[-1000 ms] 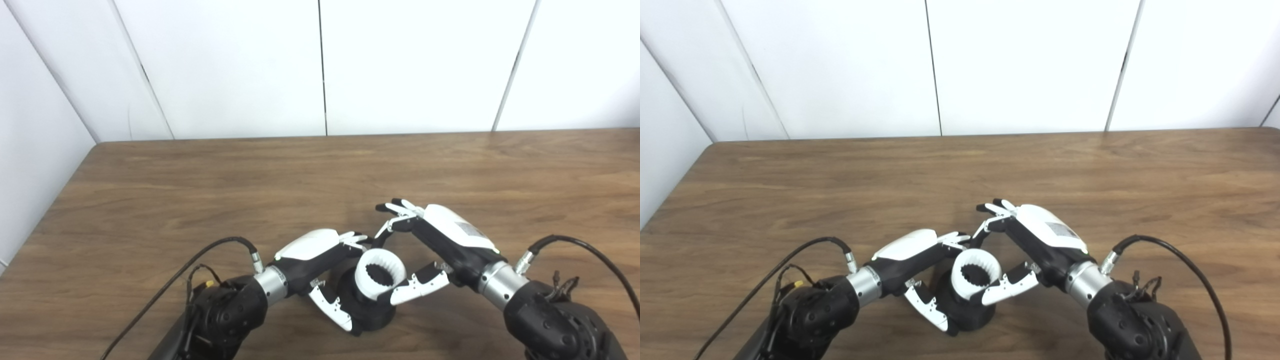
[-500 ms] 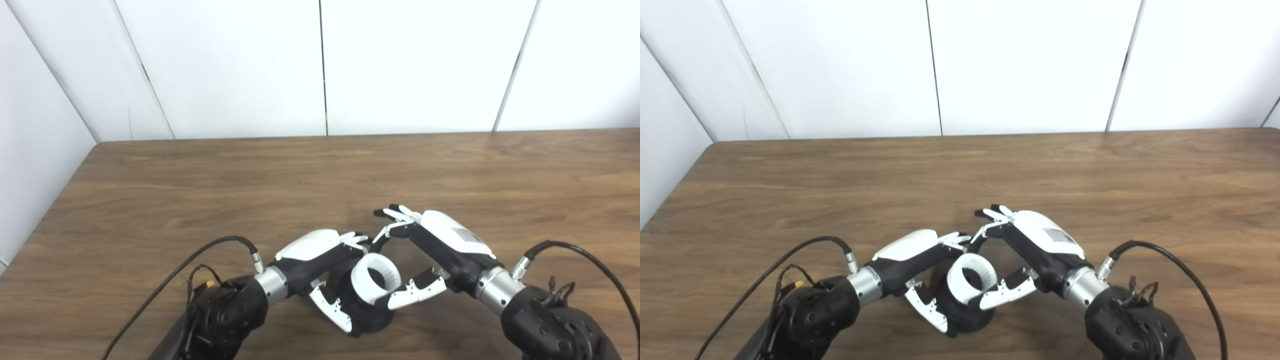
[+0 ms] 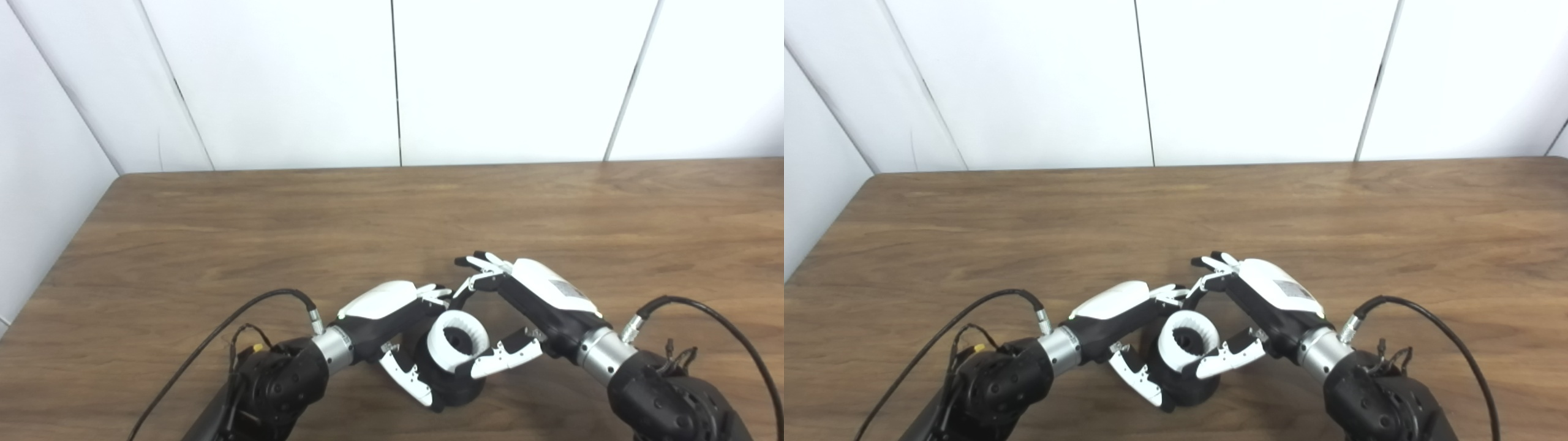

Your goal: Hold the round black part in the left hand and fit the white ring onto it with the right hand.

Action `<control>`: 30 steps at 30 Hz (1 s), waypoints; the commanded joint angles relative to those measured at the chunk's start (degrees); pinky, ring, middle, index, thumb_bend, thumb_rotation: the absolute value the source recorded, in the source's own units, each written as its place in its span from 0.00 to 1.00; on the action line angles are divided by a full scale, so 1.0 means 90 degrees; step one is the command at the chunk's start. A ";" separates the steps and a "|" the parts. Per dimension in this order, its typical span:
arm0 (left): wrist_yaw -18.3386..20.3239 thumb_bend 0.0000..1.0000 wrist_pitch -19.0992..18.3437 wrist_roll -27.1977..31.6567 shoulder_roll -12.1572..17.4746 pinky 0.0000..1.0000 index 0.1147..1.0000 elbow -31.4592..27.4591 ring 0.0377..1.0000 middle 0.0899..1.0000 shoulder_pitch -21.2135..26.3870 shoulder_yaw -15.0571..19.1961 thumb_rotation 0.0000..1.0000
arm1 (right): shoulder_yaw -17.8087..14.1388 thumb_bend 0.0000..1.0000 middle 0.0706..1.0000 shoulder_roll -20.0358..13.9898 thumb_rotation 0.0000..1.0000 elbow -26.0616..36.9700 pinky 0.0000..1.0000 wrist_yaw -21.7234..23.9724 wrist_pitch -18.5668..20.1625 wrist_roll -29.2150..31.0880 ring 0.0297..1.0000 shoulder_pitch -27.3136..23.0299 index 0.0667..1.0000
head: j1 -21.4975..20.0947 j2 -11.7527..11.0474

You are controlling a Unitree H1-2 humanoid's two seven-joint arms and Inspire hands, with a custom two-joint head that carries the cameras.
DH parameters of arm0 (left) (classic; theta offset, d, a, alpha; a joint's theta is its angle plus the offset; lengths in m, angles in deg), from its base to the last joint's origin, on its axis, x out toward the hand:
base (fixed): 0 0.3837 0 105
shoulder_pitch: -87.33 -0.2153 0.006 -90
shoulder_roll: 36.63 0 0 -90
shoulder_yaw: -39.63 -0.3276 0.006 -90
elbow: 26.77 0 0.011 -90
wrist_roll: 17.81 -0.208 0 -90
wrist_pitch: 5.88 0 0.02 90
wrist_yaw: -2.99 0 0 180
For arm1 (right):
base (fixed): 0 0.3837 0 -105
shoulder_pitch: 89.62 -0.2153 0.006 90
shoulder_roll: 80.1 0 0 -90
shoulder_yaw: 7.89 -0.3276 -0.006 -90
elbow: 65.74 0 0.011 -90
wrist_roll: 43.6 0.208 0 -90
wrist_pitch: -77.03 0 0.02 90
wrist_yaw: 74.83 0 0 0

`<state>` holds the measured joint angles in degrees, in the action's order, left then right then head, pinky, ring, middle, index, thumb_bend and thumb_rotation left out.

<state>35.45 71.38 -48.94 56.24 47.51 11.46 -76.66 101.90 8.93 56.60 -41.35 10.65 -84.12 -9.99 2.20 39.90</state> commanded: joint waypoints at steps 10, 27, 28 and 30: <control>-0.0002 0.93 0.0114 0.0044 -0.0033 0.94 0.65 -0.0008 1.00 0.96 0.0143 -0.0057 0.24 | 0.0082 0.83 0.93 0.0004 0.32 0.0190 1.00 -0.0032 -0.0185 -0.0101 1.00 -0.0286 0.57 | 0.0026 0.0019; -0.0012 0.94 0.0068 0.0091 -0.0041 0.95 0.63 0.0024 1.00 0.96 0.0133 -0.0012 0.23 | 0.0282 0.85 0.92 -0.0071 0.36 0.0007 1.00 -0.0037 -0.0386 -0.0247 1.00 -0.0141 0.62 | 0.0034 0.0000; -0.0006 0.94 0.0050 0.0092 -0.0042 0.95 0.63 0.0014 1.00 0.96 0.0131 -0.0009 0.23 | 0.0277 0.86 0.93 -0.0074 0.36 0.0006 1.00 -0.0015 -0.0361 -0.0245 1.00 -0.0138 0.63 | 0.0033 -0.0001; 0.0005 0.94 0.0024 0.0089 -0.0041 0.96 0.63 0.0004 1.00 0.96 0.0132 -0.0008 0.23 | 0.0268 0.88 0.93 -0.0080 0.37 0.0005 1.00 0.0012 -0.0333 -0.0243 1.00 -0.0135 0.64 | 0.0031 -0.0001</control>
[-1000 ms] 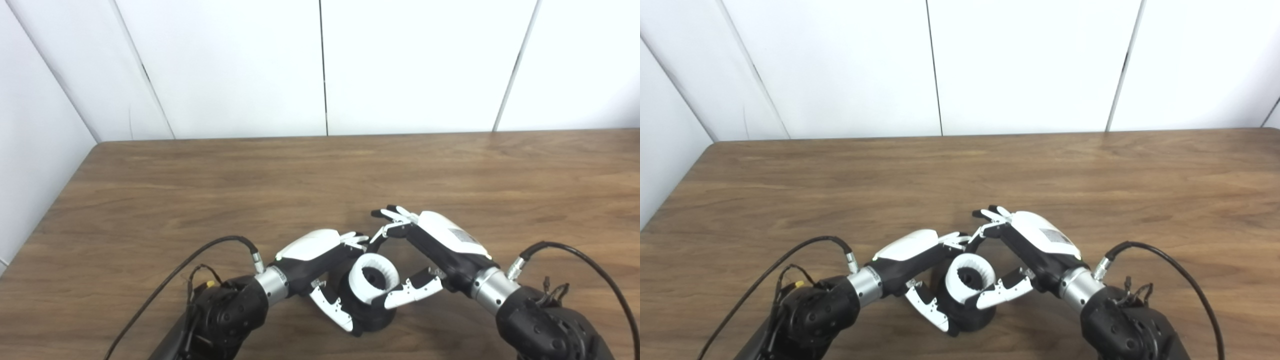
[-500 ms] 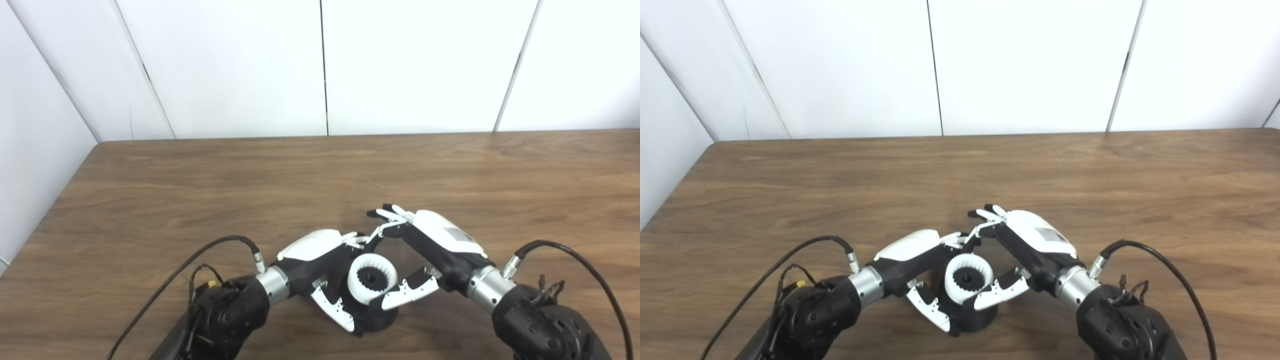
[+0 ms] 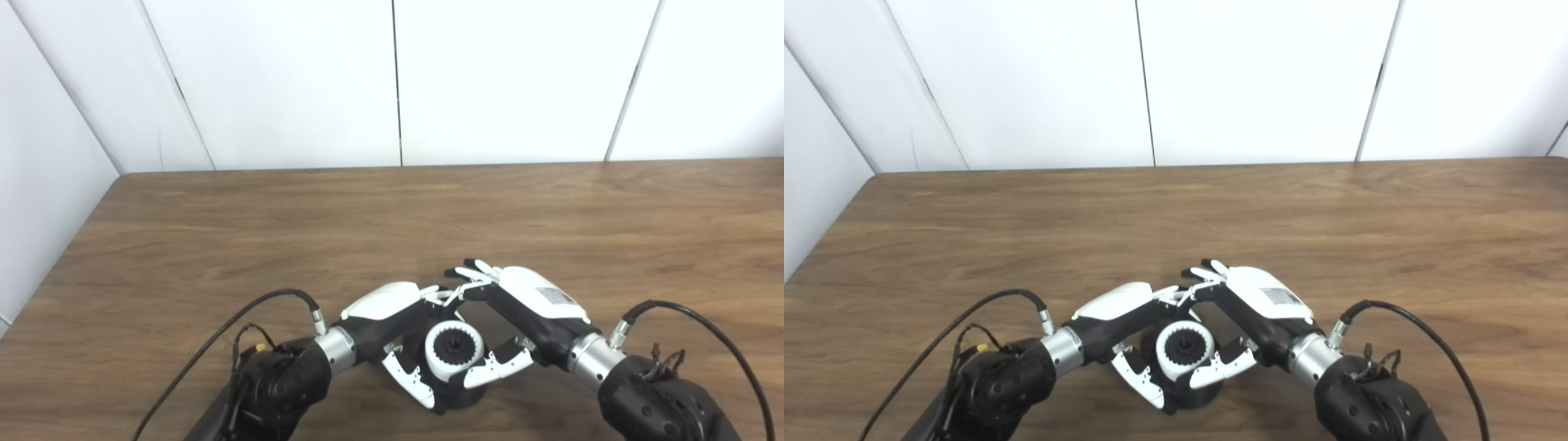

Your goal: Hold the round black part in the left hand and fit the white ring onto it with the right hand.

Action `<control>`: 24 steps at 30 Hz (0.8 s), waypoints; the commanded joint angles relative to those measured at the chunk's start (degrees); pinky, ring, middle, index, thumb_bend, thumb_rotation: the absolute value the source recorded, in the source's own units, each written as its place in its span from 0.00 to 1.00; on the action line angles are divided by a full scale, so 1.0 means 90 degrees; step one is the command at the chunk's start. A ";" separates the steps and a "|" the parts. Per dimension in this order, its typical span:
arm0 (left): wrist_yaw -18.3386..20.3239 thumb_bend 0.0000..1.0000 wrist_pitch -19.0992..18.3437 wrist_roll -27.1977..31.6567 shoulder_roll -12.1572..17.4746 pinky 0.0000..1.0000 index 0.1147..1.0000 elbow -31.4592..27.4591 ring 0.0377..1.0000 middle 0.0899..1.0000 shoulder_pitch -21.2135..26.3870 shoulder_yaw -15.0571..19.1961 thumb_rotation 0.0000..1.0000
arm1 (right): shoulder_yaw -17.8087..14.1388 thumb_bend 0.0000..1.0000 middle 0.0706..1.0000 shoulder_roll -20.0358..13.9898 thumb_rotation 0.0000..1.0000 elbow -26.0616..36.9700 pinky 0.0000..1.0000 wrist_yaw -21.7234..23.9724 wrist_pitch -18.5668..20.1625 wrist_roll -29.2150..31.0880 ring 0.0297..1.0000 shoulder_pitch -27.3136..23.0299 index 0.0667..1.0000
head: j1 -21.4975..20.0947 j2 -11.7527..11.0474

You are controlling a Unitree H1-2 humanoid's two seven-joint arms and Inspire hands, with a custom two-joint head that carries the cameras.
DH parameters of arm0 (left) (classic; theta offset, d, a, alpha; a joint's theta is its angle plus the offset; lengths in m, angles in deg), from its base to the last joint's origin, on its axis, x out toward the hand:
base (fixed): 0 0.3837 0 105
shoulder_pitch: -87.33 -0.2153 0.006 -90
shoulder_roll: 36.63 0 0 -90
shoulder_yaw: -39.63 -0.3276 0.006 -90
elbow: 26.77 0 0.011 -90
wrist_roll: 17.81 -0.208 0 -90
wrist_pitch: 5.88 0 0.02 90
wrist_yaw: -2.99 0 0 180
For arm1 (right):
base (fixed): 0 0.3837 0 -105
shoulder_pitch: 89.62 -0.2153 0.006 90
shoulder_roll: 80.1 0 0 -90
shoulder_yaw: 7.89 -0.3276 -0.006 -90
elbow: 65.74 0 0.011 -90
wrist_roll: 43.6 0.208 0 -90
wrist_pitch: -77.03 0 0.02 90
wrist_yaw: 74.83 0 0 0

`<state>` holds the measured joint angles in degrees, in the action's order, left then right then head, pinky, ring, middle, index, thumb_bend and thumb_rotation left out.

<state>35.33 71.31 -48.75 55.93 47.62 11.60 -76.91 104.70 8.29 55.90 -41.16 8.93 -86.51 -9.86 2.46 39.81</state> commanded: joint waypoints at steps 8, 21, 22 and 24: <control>0.0054 0.94 0.0006 0.0037 0.0006 0.95 0.64 -0.0036 1.00 0.96 0.0126 -0.0005 0.24 | -0.0127 0.98 0.93 -0.0045 0.44 0.0065 1.00 0.0027 -0.0115 0.0132 1.00 -0.0135 0.69 | -0.0010 0.0012; 0.0057 0.94 -0.0004 0.0001 0.0019 0.95 0.64 -0.0048 1.00 0.96 0.0105 -0.0016 0.24 | -0.0575 1.00 0.96 0.0086 0.51 0.0214 1.00 0.0016 0.0168 0.0727 1.00 -0.0146 0.78 | -0.0006 -0.0005; 0.0057 0.95 -0.0003 0.0004 0.0019 0.95 0.64 -0.0049 1.00 0.96 0.0102 -0.0015 0.24 | -0.0653 1.00 0.96 0.0099 0.51 0.0216 1.00 -0.0004 0.0190 0.0839 1.00 -0.0144 0.79 | -0.0007 -0.0001; 0.0055 0.95 -0.0003 0.0015 0.0016 0.95 0.64 -0.0056 1.00 0.96 0.0092 -0.0010 0.23 | -0.0759 1.00 0.96 0.0104 0.52 0.0215 0.98 -0.0038 0.0199 0.0990 1.00 -0.0145 0.80 | -0.0009 -0.0002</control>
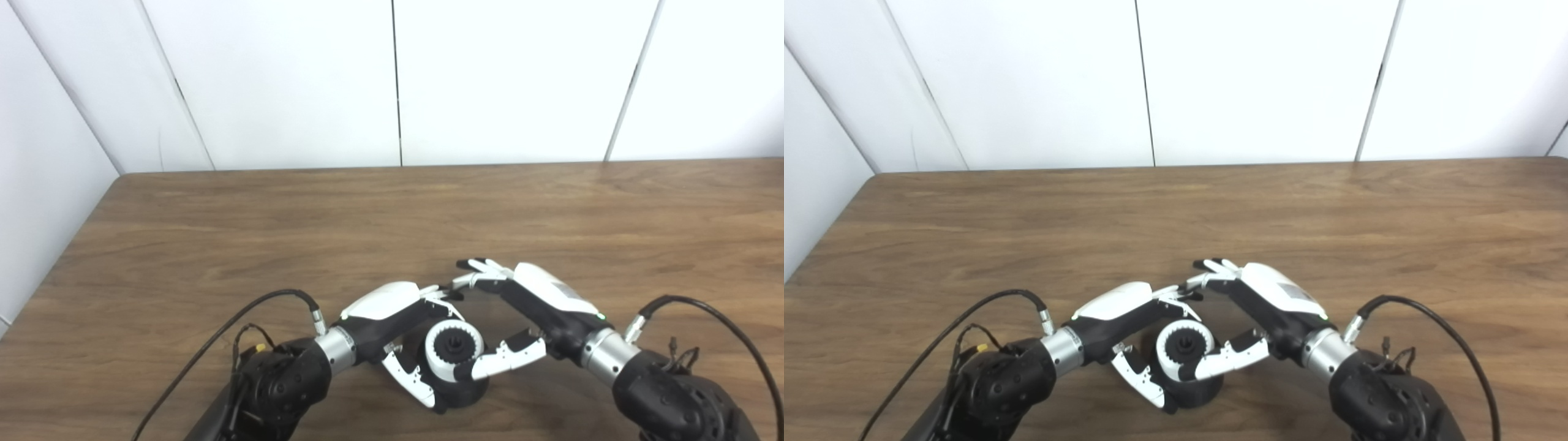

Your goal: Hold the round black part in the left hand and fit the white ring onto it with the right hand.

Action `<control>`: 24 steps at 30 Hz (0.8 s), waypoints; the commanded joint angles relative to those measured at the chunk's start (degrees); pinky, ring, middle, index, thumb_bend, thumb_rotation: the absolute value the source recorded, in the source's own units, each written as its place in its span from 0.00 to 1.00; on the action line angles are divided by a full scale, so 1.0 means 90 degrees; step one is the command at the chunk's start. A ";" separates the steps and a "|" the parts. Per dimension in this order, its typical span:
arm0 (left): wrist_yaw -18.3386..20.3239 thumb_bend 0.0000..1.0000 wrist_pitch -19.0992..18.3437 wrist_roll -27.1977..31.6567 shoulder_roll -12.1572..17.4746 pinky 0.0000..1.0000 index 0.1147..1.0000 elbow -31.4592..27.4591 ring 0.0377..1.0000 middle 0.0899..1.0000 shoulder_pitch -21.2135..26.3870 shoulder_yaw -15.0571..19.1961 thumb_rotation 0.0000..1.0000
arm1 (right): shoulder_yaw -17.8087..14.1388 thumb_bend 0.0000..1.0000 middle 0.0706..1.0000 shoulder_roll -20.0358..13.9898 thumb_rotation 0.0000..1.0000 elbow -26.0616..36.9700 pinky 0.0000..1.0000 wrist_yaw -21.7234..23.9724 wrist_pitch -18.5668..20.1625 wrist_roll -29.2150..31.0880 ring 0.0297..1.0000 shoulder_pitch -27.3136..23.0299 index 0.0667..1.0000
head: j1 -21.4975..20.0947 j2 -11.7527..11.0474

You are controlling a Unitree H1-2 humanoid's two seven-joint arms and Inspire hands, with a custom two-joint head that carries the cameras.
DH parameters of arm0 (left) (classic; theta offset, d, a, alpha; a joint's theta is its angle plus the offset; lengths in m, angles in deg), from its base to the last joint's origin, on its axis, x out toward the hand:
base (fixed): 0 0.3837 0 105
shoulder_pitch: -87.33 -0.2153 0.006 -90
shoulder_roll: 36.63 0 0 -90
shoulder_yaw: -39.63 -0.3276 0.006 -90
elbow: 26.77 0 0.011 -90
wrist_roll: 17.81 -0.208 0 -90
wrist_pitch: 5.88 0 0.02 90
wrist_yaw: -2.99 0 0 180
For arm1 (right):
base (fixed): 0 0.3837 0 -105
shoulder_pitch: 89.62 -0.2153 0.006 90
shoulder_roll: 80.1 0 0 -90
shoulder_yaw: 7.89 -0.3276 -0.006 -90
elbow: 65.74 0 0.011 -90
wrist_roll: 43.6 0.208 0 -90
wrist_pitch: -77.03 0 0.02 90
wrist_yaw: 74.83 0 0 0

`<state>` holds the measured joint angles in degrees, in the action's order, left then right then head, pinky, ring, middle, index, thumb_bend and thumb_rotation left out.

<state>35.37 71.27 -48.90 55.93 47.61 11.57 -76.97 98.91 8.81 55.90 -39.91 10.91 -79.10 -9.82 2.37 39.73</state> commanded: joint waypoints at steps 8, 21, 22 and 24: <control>0.0087 0.94 -0.0026 -0.0015 0.0063 0.96 0.65 -0.0079 1.00 0.97 0.0087 -0.0016 0.25 | -0.0602 1.00 0.96 -0.0023 0.52 0.0266 0.89 -0.0357 0.0085 0.0637 0.99 -0.0132 0.85 | -0.0010 0.0046; 0.0206 1.00 -0.0060 -0.0088 0.0184 0.95 0.77 -0.0007 1.00 0.97 0.0165 -0.0046 0.33 | -0.1135 1.00 0.95 -0.0222 0.57 0.0141 0.88 -0.0613 0.0219 0.1026 0.97 0.0092 0.82 | -0.0015 0.0050; 0.0234 1.00 -0.0077 -0.0094 0.0201 0.95 0.79 -0.0001 1.00 0.97 0.0174 -0.0045 0.33 | -0.1166 1.00 0.95 -0.0222 0.56 0.0113 0.88 -0.0659 0.0192 0.1065 0.97 0.0114 0.81 | -0.0020 0.0045; 0.0287 1.00 -0.0109 -0.0087 0.0226 0.96 0.82 0.0007 1.00 0.97 0.0187 -0.0033 0.34 | -0.1209 1.00 0.95 -0.0227 0.56 0.0075 0.89 -0.0722 0.0157 0.1120 0.97 0.0145 0.81 | -0.0027 0.0049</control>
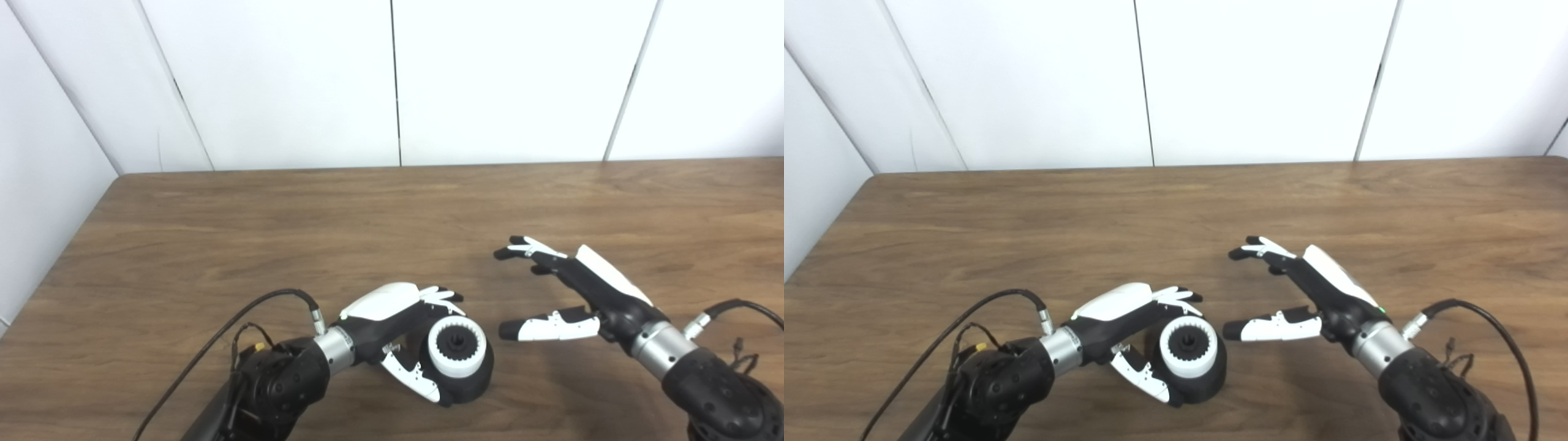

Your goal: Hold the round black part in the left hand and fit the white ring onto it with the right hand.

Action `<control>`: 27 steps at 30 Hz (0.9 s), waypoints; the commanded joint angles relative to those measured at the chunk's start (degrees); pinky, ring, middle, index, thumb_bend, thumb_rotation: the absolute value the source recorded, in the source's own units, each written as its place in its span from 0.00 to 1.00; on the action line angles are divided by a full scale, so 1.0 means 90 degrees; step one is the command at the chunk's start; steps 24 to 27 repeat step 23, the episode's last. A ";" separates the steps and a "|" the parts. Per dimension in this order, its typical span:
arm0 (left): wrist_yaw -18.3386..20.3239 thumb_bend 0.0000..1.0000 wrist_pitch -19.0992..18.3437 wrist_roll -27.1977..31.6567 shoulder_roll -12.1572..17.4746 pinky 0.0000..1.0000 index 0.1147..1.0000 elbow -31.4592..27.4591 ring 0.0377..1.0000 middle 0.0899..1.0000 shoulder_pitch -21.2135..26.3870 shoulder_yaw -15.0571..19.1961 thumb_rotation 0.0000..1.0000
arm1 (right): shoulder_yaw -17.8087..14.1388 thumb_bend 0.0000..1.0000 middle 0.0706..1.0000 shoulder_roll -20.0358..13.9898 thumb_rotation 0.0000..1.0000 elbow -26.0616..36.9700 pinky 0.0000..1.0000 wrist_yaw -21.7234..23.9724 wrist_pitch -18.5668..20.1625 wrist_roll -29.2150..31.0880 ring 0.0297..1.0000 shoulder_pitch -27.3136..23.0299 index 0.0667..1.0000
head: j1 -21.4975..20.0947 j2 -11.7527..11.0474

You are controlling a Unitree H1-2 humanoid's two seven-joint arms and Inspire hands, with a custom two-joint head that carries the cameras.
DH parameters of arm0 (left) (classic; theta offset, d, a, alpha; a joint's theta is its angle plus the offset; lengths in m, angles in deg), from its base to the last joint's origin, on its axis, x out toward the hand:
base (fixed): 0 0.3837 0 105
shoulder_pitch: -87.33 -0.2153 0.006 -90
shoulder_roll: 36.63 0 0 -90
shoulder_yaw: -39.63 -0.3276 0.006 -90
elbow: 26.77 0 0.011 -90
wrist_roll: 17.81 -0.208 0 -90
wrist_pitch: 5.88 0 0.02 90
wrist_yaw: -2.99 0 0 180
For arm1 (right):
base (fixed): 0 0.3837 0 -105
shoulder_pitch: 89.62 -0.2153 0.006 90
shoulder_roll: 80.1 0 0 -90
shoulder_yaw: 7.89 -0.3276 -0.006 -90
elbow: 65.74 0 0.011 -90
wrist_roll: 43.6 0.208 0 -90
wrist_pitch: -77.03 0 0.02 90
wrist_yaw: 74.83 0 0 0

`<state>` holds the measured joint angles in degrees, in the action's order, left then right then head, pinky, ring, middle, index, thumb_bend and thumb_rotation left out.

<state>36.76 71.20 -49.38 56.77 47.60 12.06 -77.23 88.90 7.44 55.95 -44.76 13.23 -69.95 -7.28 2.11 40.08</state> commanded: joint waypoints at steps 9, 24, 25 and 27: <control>0.0315 1.00 -0.0175 0.0154 0.0214 1.00 0.98 0.0024 1.00 1.00 0.0174 0.0132 0.38 | -0.0178 1.00 0.96 -0.0126 0.56 -0.0011 0.95 -0.0422 -0.0120 0.0366 1.00 -0.0030 0.80 | -0.0017 0.0007; 0.0521 1.00 -0.0719 0.1395 0.0727 1.00 1.00 -0.0076 1.00 1.00 -0.0189 0.1125 0.50 | -0.0358 1.00 0.96 0.0121 0.57 -0.0242 0.95 -0.0934 -0.0156 0.0895 0.99 0.0276 0.82 | -0.0034 0.0004; 0.0521 1.00 -0.0719 0.1395 0.0727 1.00 1.00 -0.0076 1.00 1.00 -0.0189 0.1125 0.50 | -0.0358 1.00 0.96 0.0121 0.57 -0.0242 0.95 -0.0934 -0.0156 0.0895 0.99 0.0276 0.82 | -0.0034 0.0004; 0.0521 1.00 -0.0719 0.1395 0.0727 1.00 1.00 -0.0076 1.00 1.00 -0.0189 0.1125 0.50 | -0.0358 1.00 0.96 0.0121 0.57 -0.0242 0.95 -0.0934 -0.0156 0.0895 0.99 0.0276 0.82 | -0.0034 0.0004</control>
